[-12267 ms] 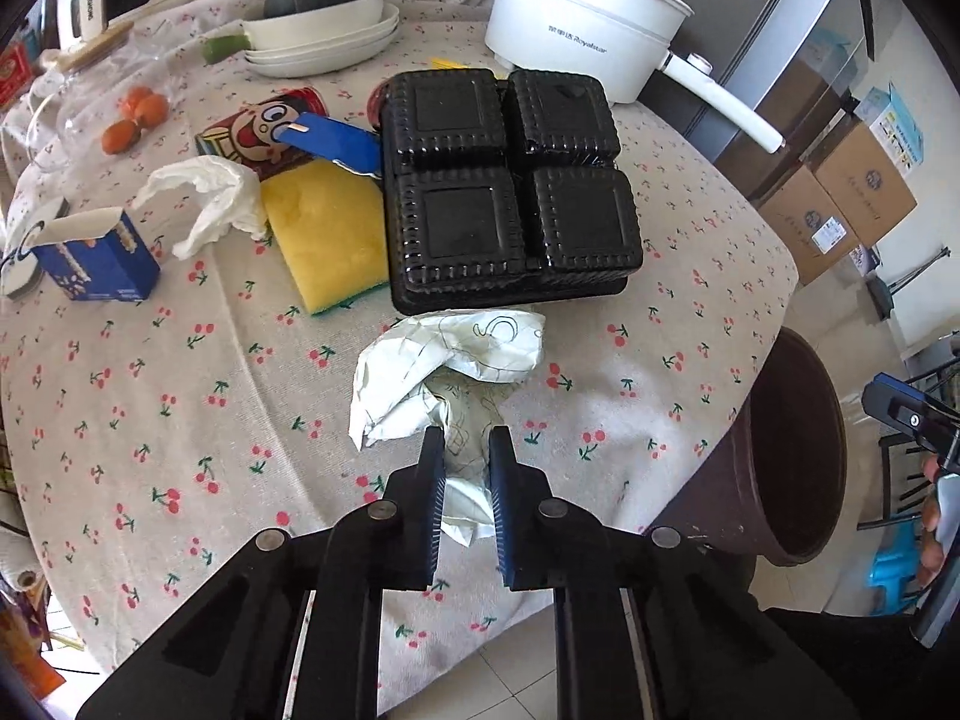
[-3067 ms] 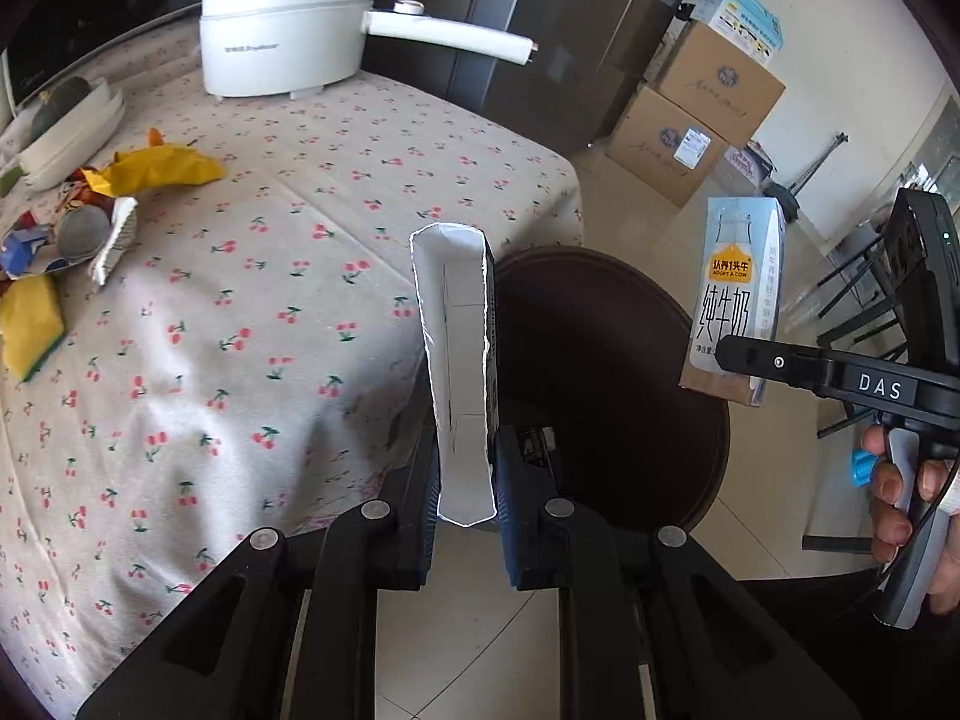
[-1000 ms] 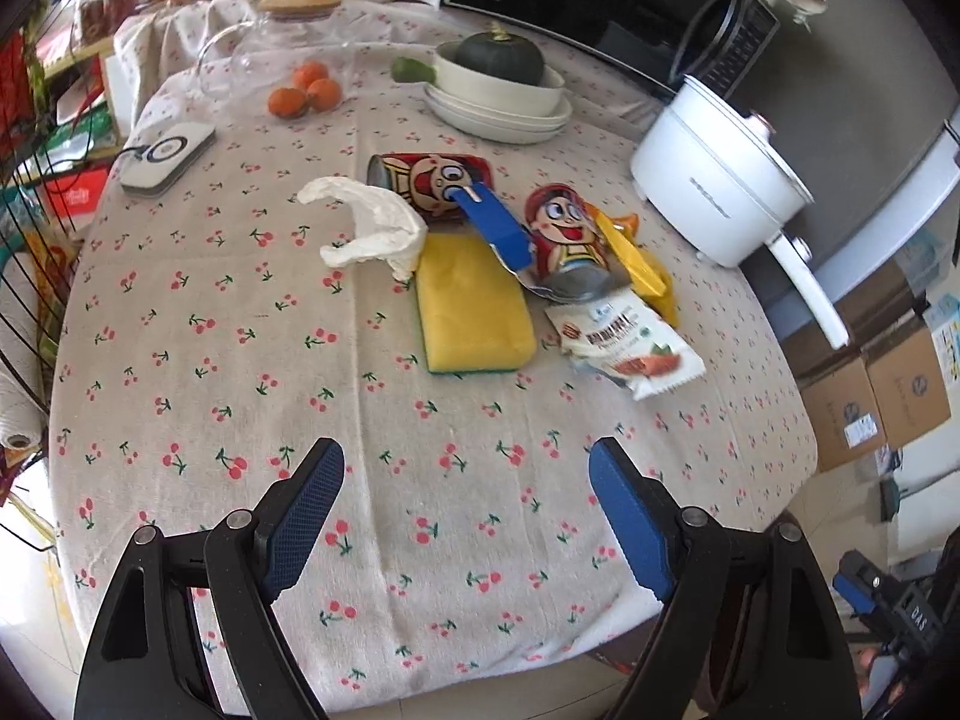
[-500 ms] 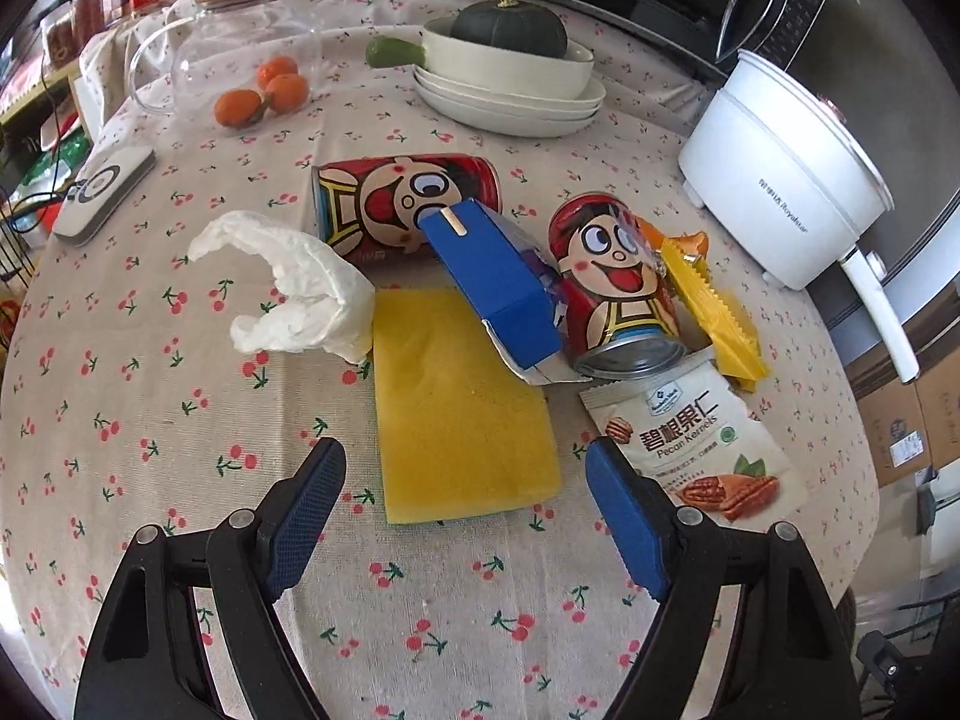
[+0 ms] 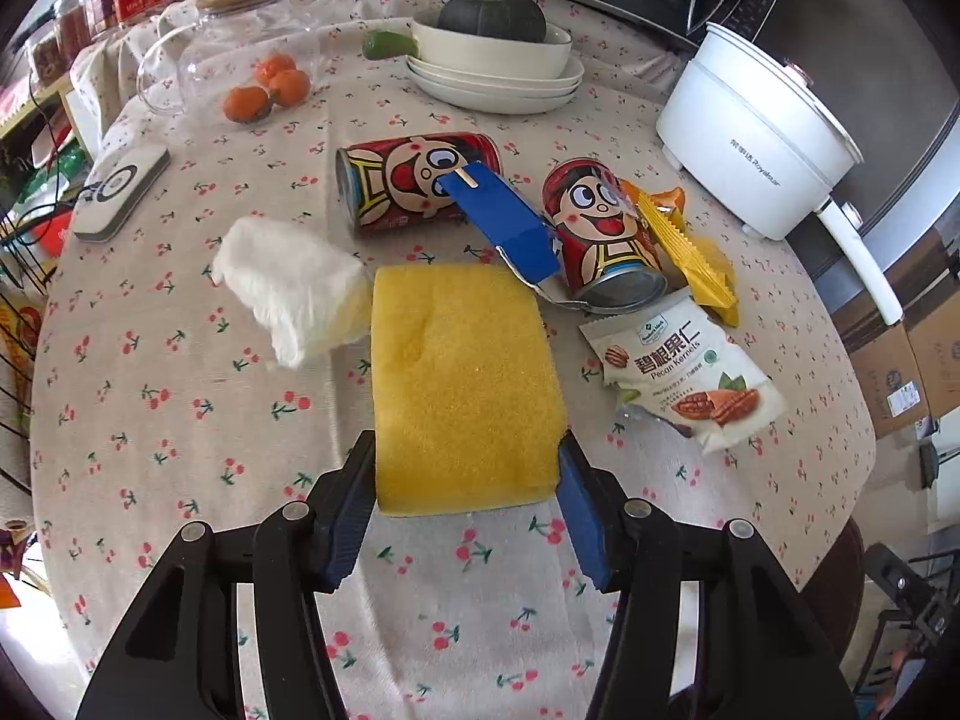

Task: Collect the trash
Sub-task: 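Return to the table and grasp the yellow sponge with the left tool, then grasp the pecan snack bag with the right tool while the left tool holds the sponge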

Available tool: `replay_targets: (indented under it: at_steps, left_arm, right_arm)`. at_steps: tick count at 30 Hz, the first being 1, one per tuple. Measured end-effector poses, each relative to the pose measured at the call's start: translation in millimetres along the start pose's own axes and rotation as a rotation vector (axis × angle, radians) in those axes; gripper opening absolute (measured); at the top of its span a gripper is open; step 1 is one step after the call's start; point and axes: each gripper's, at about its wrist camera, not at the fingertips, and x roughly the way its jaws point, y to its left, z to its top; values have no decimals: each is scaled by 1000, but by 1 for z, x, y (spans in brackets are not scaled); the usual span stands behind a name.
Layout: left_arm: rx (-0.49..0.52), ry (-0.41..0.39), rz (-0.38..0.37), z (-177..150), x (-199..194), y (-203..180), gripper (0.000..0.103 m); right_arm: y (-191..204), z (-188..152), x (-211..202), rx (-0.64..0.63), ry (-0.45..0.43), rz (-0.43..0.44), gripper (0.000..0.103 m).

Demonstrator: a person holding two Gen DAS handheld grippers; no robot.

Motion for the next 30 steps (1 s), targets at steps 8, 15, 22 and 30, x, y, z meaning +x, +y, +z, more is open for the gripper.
replay_targets:
  at_steps: [8,15,22,30]
  left_arm:
    - [47,-37,-26,-27,-57,30,59]
    - [69,-91,-13,-38,-85,49,59]
    - [73,-98,-7,-35,-88,63,59]
    - [66,-67,-11,-32,-77,62,59]
  right_arm:
    - [38,-3,2,-93,-36,73,87]
    - [83,-5,28,-116,-22,219,76]
    - [124,-1,58,-139,-61,292,65]
    - [134,9,91,-101,-83,306,36]
